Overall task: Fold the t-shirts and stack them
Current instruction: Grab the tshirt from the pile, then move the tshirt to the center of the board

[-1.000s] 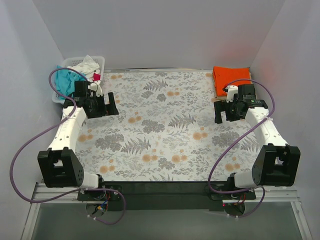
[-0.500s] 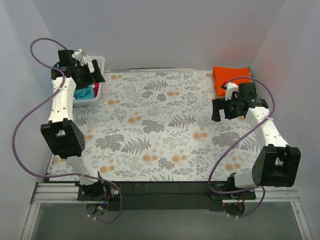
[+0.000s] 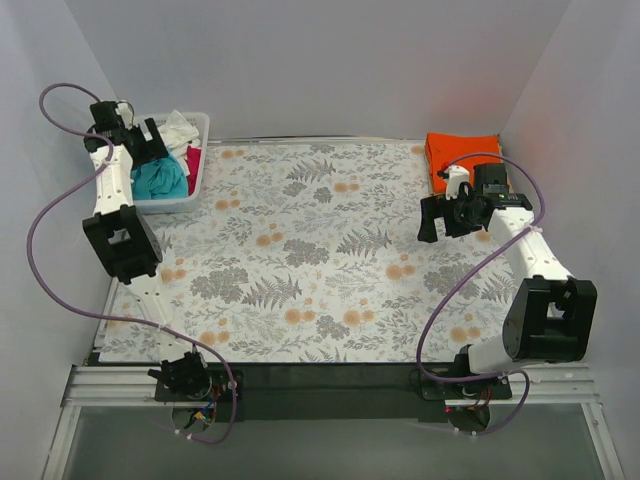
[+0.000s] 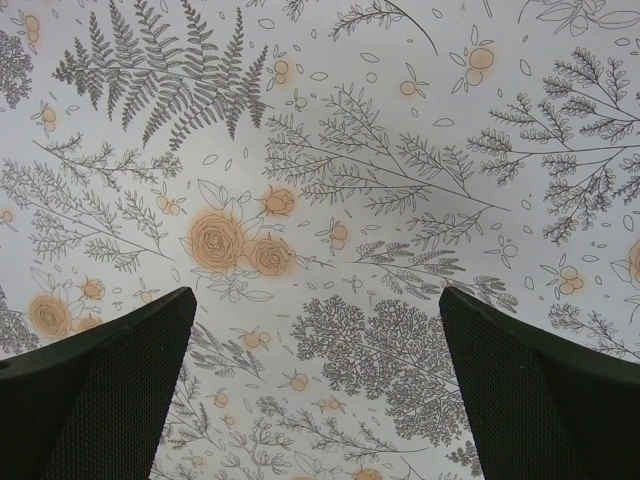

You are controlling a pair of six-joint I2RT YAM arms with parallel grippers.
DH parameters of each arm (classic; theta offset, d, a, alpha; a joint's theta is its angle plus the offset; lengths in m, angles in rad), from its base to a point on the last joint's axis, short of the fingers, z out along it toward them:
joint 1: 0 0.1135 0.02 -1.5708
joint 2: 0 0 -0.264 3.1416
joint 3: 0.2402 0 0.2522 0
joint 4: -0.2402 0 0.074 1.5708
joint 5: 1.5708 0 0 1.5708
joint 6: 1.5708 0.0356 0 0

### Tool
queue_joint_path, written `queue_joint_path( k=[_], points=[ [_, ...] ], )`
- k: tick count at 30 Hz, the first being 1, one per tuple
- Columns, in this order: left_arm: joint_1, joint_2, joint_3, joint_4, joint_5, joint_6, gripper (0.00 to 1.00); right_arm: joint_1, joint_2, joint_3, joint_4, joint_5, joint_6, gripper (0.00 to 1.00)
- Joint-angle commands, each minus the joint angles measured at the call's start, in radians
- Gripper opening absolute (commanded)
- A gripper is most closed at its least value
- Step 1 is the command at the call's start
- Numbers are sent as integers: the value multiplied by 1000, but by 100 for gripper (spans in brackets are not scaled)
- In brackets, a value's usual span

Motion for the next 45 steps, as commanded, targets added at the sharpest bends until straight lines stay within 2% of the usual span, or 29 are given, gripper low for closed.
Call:
queue_joint_path(
  k=[1, 7, 9, 10, 11, 12, 14, 15, 18, 23, 27, 33, 40, 43, 45],
  points=[
    [-8, 27, -30, 81, -126, 33, 83, 3, 12, 30, 3, -22, -14, 98],
    [-1, 104, -23, 121, -141, 22, 78, 3, 18, 31, 0, -15, -21, 98],
    [-1, 112, -17, 124, -143, 22, 68, 3, 12, 30, -2, -12, -22, 98],
    [-1, 112, -7, 124, -143, 22, 62, 3, 10, 31, -2, -7, -22, 98],
    [-1, 109, -3, 121, -140, 22, 47, 3, 6, 30, -2, -9, -24, 98],
    [-1, 106, 3, 118, -134, 22, 39, 3, 4, 28, -2, -7, -24, 98],
    [-1, 86, 40, 103, -109, 21, 28, 3, -2, 28, -2, -5, -25, 98],
    [-1, 76, 57, 95, -103, 18, 12, 3, -5, 28, -2, -5, -24, 98],
    [-1, 23, 128, 67, -66, 9, 0, 3, -20, 31, -2, -5, -24, 98],
    [-1, -134, 137, 96, 30, 4, 0, 3, -45, 54, -11, -16, -21, 98],
    [-18, -268, 142, 87, 187, -4, 0, 3, -45, 83, -37, -24, -25, 98],
    [-147, -404, 134, 115, 322, -71, 0, 3, -51, 134, -53, -32, -24, 98],
    [-359, -500, 96, 254, 449, -255, 0, 3, -57, 172, -76, -42, -19, 98],
    [-403, -516, 27, 276, 547, -309, 0, 0, -65, 175, -79, -47, -19, 98],
    [-446, -546, -109, 281, 618, -295, 0, -1, -63, 175, -83, -50, -22, 98]
  ],
)
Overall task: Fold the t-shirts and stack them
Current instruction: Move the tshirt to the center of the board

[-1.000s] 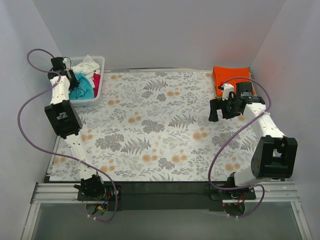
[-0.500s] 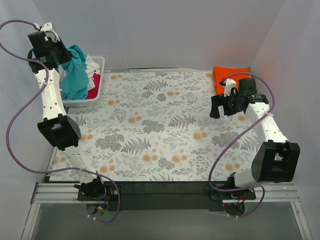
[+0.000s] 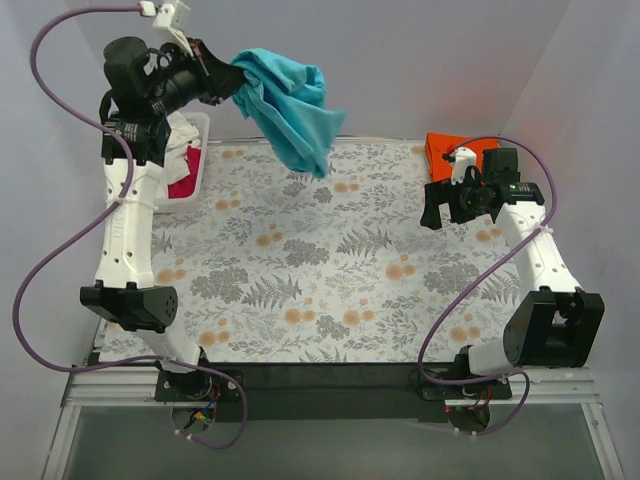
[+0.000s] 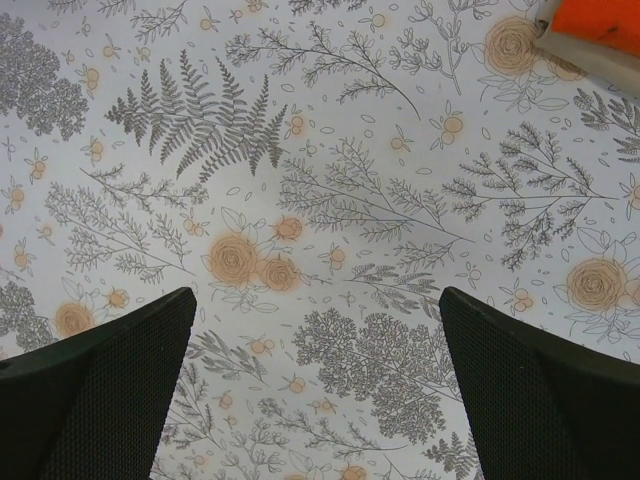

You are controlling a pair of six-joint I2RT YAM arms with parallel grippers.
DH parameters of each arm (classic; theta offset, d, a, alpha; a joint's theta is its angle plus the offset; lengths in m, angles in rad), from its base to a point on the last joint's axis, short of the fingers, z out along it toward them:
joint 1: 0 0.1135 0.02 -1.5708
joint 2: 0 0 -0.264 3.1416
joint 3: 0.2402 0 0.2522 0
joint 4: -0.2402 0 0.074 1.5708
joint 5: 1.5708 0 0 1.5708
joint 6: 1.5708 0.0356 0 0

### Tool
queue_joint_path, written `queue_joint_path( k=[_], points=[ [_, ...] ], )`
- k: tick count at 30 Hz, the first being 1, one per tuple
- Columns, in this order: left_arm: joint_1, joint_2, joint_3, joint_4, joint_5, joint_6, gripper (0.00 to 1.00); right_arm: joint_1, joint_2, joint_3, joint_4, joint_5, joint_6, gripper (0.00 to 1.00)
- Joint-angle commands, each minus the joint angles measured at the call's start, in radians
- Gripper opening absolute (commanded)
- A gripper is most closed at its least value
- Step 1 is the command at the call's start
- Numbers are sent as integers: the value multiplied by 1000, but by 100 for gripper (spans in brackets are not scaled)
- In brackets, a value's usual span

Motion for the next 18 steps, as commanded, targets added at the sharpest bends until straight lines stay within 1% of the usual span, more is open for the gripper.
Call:
queue_joint_path(
  k=[1, 2, 3, 5, 6, 7, 9, 10, 12, 14, 15, 16, 17, 18],
  points=[
    [-40, -45, -201, 17, 156, -56, 0, -1, -31, 41, -17, -26, -3, 98],
    [-40, -63, -279, 29, 189, -59, 0, -1, -29, 41, -20, -26, -7, 98],
    [-45, -114, -468, 47, 240, -47, 0, -3, -28, 38, -20, -29, -10, 98],
    [-46, -174, -647, 59, 248, 1, 6, -3, -25, 33, -24, -30, -17, 98],
    [-48, -229, -850, 78, 254, 48, 12, -3, -23, 30, -30, -33, -22, 98],
    [-48, -258, -926, 81, 254, 96, 39, -3, -20, 27, -32, -39, -34, 98],
    [-46, -295, -1054, 58, 204, 163, 50, -1, -14, 21, -55, -47, -49, 98],
    [-46, -320, -1118, 17, 141, 235, 52, -1, -9, 21, -59, -53, -60, 98],
    [-42, -332, -1146, -9, 75, 269, 54, 1, -9, 1, -66, -62, -86, 98],
    [-26, -350, -1156, -25, 68, 309, 62, 4, -2, -18, -70, -79, -109, 98],
    [-26, -357, -1151, -38, 88, 337, 76, 4, 3, -36, -70, -82, -117, 98],
    [-26, -363, -1147, -54, 108, 377, 90, 34, 15, -44, -73, -79, -125, 98],
    [-26, -364, -1145, -57, 130, 389, 92, 43, 21, -53, -72, -73, -129, 96],
    [-26, -361, -1147, -60, 127, 398, 98, 62, 29, -68, -70, -67, -140, 94]
  ],
)
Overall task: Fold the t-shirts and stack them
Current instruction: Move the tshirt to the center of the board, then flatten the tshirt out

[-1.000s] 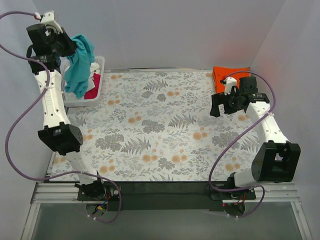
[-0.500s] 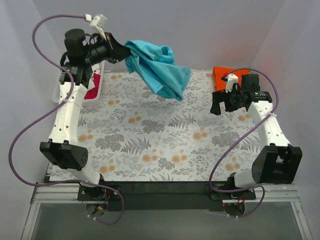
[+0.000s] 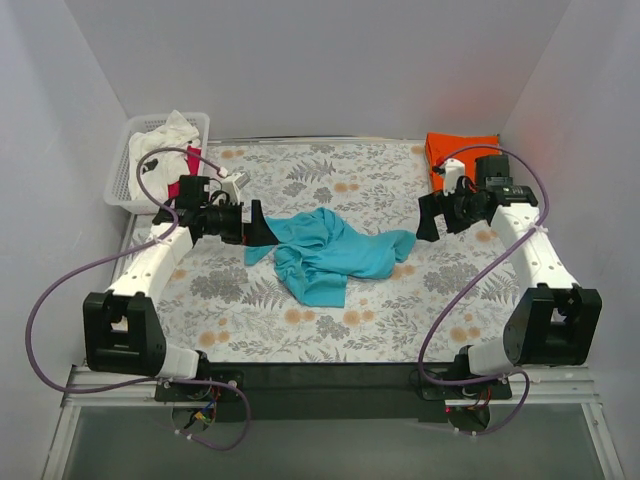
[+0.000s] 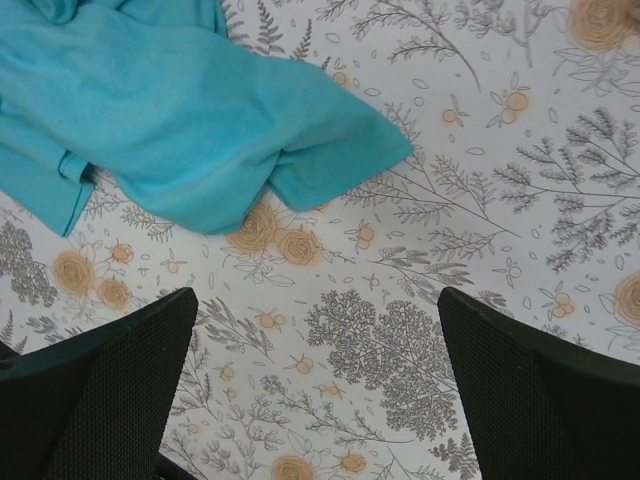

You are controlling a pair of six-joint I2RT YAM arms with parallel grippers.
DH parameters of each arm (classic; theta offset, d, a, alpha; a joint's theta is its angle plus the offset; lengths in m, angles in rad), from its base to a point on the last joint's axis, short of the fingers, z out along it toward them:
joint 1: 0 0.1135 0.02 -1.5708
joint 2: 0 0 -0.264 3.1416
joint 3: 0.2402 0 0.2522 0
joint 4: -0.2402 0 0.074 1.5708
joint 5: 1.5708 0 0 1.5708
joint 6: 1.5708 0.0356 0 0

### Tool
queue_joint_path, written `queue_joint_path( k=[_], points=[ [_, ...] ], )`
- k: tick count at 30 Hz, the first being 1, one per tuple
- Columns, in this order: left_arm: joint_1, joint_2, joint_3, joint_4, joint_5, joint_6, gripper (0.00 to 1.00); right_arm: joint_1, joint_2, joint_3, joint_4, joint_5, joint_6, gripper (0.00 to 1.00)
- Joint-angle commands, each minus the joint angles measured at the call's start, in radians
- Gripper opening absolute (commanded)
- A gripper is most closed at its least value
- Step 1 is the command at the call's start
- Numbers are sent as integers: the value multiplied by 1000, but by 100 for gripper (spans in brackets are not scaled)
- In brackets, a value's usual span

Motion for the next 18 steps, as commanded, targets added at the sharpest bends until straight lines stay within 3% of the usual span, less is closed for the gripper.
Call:
queue_joint_path(
  k=[1, 4, 6, 11, 15, 18],
  points=[
    [-4, -62, 42, -2, 0, 131, 98, 55, 42, -38, -23, -6, -52, 90],
    [-15, -27, 40, 13, -58, 161, 96, 66, 94, -50, -12, 19, -50, 81],
    [-16, 16, 40, 41, -129, 165, 88, 66, 128, -47, 3, 28, -41, 72],
    [-18, 144, 98, 82, -227, 167, 69, 65, 222, -14, 59, 90, -4, 67],
    [-19, 231, 137, 105, -282, 151, 68, 66, 284, 23, 82, 94, 5, 67],
    [-22, 286, 158, 121, -318, 144, 73, 68, 341, 52, 100, 96, 25, 66]
  ],
)
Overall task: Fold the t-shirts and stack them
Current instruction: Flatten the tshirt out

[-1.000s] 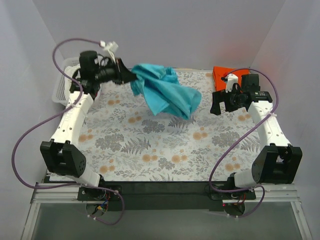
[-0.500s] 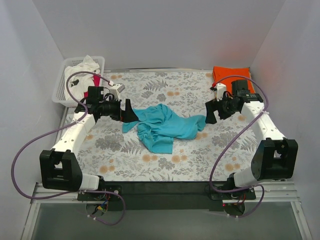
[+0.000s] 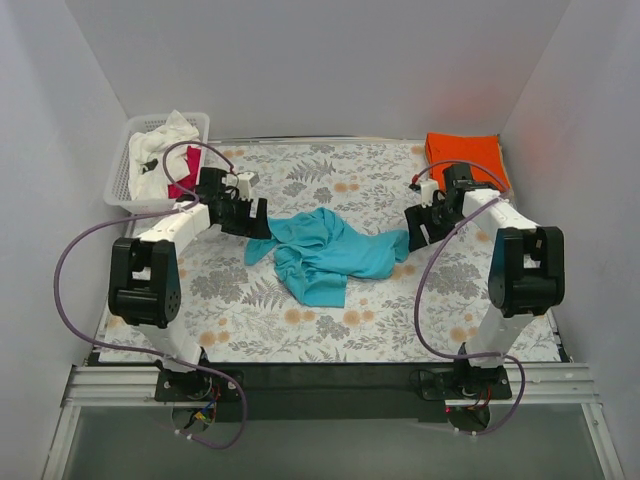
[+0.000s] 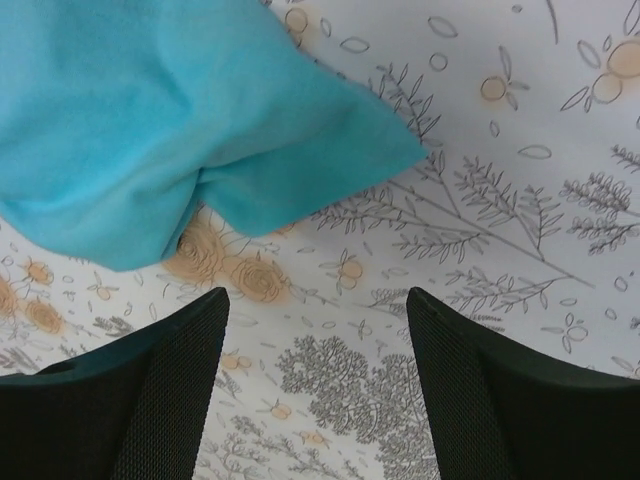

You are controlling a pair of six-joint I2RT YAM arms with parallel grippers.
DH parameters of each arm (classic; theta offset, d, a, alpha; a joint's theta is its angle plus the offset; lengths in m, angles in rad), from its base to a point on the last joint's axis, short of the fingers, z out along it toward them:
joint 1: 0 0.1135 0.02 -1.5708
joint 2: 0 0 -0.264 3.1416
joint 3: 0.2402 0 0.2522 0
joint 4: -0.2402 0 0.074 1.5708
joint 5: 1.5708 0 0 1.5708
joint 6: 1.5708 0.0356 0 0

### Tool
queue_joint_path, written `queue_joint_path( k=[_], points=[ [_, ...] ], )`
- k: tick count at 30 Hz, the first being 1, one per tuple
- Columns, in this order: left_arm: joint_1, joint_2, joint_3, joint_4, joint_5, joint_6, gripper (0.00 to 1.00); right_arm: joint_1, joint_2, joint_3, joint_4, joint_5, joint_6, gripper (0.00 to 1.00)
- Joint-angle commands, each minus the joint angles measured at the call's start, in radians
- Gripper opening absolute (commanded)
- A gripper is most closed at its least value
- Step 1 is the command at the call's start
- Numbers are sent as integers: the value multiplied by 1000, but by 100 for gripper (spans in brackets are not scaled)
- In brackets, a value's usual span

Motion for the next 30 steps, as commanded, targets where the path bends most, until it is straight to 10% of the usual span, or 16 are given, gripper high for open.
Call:
queue_joint_path(
  k=[1, 19, 22, 24, 30],
  points=[
    [-5, 15, 53, 47, -66, 3, 73, 1, 50, 67, 60, 10, 37, 65],
    [-68, 257, 190, 143, -224, -31, 72, 75, 214, 110, 123, 72, 65, 52],
    [-84, 277, 190, 147, -244, -25, 62, 82, 217, 101, 127, 85, 57, 34],
    [-88, 291, 187, 147, -263, -27, 47, 82, 214, 106, 127, 92, 53, 5],
    [-87, 290, 225, 130, -273, -63, 0, 81, 145, 124, 126, 153, 37, 1]
  ],
)
